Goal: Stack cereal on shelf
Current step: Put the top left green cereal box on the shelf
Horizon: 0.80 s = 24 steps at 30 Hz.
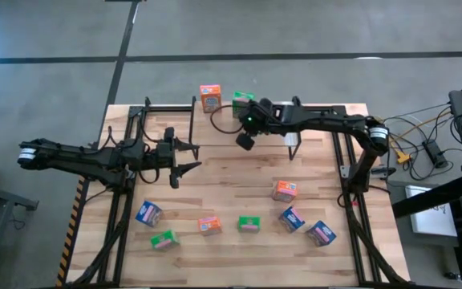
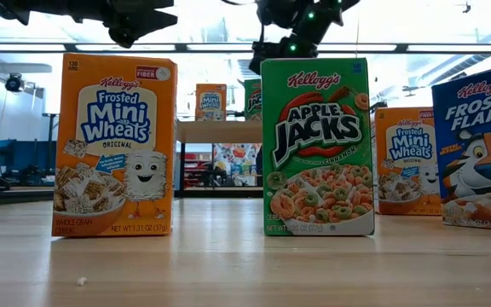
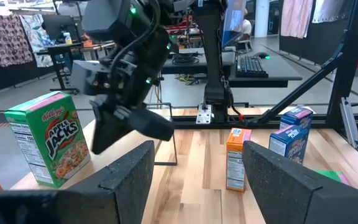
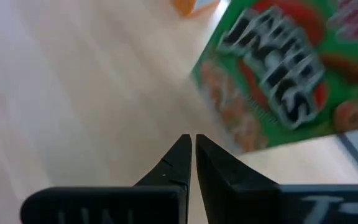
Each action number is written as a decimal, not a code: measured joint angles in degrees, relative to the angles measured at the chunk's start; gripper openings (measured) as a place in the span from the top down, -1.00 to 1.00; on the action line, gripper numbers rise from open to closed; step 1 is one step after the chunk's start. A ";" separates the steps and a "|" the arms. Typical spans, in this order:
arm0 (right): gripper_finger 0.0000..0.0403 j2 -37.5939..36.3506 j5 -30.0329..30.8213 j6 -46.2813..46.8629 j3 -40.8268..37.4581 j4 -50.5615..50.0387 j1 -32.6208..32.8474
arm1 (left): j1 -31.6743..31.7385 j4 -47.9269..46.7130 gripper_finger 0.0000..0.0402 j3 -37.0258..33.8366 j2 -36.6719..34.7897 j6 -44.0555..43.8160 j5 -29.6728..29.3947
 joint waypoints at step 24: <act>0.94 -0.02 10.04 1.03 -7.03 12.11 0.81 | -0.01 0.09 -0.13 -0.02 0.00 -0.02 0.00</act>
